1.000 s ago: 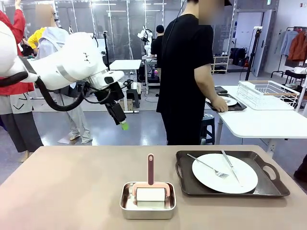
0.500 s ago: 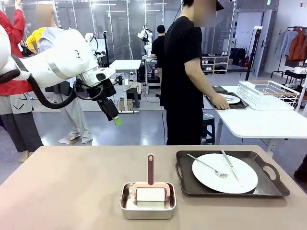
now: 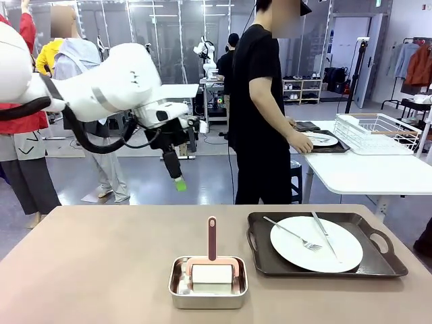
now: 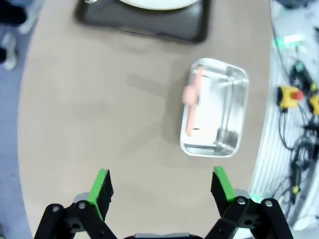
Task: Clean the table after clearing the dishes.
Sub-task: When the left (or right) Handle tray is removed, use the left hand (or right hand) to clean the left (or right) side of the table with the Lint Roller.
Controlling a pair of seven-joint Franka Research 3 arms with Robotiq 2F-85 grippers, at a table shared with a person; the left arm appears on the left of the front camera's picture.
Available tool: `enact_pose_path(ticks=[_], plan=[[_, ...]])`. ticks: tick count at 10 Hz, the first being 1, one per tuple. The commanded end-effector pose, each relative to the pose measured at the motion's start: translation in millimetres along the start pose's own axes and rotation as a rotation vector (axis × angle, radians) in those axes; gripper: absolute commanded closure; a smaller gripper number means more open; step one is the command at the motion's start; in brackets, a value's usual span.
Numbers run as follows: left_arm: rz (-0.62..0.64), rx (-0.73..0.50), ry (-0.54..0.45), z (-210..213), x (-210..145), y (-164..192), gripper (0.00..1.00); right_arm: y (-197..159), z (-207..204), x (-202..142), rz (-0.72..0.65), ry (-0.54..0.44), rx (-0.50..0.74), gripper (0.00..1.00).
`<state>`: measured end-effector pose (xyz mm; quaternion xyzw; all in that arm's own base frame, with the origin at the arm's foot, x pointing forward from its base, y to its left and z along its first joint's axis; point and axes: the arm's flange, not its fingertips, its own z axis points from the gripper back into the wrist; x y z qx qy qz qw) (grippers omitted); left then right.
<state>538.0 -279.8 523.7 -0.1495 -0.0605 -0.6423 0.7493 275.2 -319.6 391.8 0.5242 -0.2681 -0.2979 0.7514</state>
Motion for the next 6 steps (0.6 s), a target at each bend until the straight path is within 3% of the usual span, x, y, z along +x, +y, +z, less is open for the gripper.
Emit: enact_pose_path(ticks=[1,3,6], plan=[[-0.189,-0.041,0.092,-6.1,17.0,9.1,0.00,2.9,3.5,-2.4,0.001,0.005,0.007,0.00],[-0.242,-0.099,0.162,-27.1,40.6,7.3,0.00,2.9,3.5,-2.4,0.001,0.005,0.007,0.00],[-0.225,-0.135,0.134,-50.4,57.0,-2.6,0.00,2.9,3.5,-2.4,0.001,0.005,0.007,0.00]])
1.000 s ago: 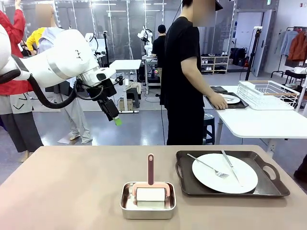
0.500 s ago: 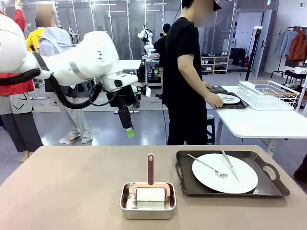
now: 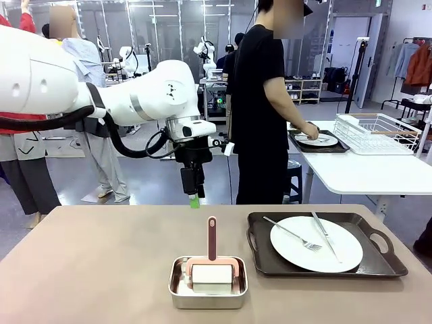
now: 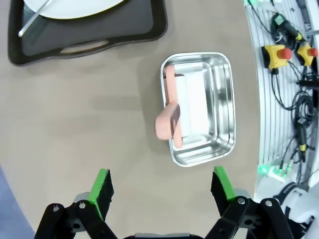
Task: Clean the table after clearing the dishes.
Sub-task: When the left (or right) Handle tray is removed, use the left hand (or right hand) to clean the left (or right) side of the table with the Lint Roller.
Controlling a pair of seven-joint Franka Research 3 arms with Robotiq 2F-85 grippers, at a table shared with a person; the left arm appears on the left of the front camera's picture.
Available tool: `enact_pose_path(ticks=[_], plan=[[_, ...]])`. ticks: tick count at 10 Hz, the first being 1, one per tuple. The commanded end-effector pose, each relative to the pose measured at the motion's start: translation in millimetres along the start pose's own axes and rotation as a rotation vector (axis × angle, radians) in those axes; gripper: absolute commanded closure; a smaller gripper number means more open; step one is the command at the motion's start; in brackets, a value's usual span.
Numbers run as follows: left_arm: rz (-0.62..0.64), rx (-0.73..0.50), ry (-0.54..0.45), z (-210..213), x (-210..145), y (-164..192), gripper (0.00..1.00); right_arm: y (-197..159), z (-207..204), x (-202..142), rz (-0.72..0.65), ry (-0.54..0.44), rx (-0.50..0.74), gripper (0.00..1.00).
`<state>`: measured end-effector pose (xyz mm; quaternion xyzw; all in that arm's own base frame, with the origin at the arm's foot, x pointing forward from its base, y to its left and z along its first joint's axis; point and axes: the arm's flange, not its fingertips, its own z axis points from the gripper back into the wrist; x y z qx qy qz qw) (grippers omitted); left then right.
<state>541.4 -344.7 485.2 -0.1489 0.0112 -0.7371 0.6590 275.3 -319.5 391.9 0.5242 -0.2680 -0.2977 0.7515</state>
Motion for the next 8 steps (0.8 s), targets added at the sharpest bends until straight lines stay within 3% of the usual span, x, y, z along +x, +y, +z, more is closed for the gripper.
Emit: enact_pose_path(ticks=[1,3,8], plan=[[0.039,-0.004,0.022,-3.7,14.1,-3.3,0.00,2.8,3.7,-2.4,0.001,0.004,0.007,0.00],[0.057,-0.088,0.026,-21.0,24.2,-3.7,0.00,2.8,3.7,-2.4,0.001,0.004,0.007,0.00],[0.101,-0.127,0.004,-49.1,20.6,-9.9,0.00,2.8,3.7,-2.4,0.001,0.004,0.007,0.00]])
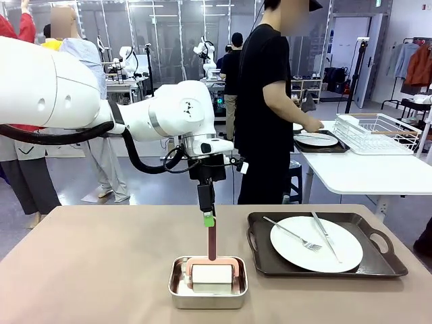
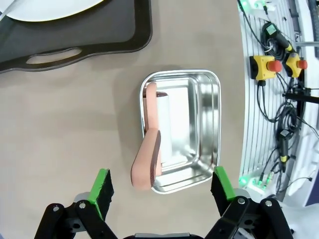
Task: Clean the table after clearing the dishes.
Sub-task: When the left (or right) Handle tray is removed, use the left hand (or right hand) to clean the left (or right) side of the table with the Lint Roller.
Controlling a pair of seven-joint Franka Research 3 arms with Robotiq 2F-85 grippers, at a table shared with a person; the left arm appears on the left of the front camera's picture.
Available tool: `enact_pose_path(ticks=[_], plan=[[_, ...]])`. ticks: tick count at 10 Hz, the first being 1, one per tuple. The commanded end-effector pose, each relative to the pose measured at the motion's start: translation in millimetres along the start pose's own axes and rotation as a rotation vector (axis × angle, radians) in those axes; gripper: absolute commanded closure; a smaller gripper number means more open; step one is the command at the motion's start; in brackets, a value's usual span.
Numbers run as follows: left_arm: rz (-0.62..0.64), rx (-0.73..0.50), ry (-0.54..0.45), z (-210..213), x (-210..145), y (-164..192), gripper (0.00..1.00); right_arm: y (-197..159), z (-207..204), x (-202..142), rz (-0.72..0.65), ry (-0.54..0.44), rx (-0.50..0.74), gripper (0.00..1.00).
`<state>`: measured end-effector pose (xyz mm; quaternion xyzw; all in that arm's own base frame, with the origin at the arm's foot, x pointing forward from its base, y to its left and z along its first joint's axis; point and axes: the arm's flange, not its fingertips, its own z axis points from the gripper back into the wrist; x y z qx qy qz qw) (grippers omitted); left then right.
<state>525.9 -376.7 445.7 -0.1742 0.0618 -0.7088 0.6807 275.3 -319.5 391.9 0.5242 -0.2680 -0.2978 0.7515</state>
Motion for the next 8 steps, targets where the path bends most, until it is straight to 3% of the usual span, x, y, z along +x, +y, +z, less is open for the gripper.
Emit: enact_pose_path(ticks=[1,8], plan=[[0.010,-0.030,-0.026,-6.9,-4.3,-6.0,0.00,2.8,3.7,-2.4,0.001,0.004,0.007,0.00],[0.006,-0.111,-0.003,-37.5,-0.3,-2.9,0.00,2.8,3.7,-2.4,0.001,0.004,0.007,0.00]])
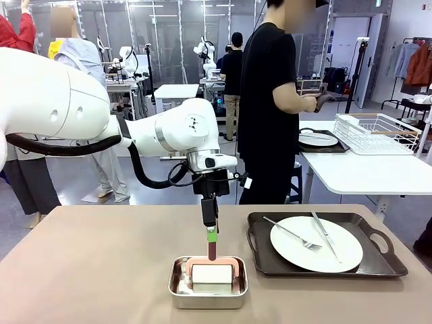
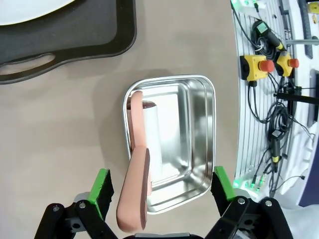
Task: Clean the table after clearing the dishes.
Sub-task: When the left (or right) Handle tray is removed, use the left hand (or right hand) to clean the left (or right) side of the table with the Lint Roller.
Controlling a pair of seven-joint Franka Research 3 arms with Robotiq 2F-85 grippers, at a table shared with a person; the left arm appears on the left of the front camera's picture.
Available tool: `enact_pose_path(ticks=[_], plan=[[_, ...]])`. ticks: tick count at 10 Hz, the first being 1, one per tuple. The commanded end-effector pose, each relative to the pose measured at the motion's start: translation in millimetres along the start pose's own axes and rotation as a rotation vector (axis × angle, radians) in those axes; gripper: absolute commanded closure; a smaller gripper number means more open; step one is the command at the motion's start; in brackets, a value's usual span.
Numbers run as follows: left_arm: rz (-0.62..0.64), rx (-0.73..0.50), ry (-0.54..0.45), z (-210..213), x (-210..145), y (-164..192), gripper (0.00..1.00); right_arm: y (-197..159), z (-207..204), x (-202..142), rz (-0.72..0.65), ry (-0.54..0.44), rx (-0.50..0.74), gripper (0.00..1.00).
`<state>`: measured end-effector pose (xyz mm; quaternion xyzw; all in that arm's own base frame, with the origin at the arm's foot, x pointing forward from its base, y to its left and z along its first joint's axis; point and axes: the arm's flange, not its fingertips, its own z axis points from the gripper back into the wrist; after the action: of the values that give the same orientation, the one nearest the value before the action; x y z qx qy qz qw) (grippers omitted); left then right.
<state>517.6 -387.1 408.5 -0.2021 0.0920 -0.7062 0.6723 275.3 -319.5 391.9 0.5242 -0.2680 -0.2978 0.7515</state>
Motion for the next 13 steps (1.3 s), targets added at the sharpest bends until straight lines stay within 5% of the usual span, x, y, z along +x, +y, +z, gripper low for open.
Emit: enact_pose_path(ticks=[1,2,11,13], plan=[[0.015,-0.029,-0.002,-0.5,-4.0,-7.1,0.00,2.8,3.7,-2.4,0.001,0.004,0.007,0.00],[0.013,-0.044,-0.005,-2.5,-4.8,-6.6,0.00,2.8,3.7,-2.4,0.001,0.004,0.007,0.00],[0.021,-0.032,0.017,-6.3,-6.2,-8.2,0.90,2.8,3.7,-2.4,0.001,0.004,0.007,0.00],[0.036,-0.024,0.034,-3.8,-5.7,-11.6,1.00,2.8,3.7,-2.4,0.001,0.004,0.007,0.00]])
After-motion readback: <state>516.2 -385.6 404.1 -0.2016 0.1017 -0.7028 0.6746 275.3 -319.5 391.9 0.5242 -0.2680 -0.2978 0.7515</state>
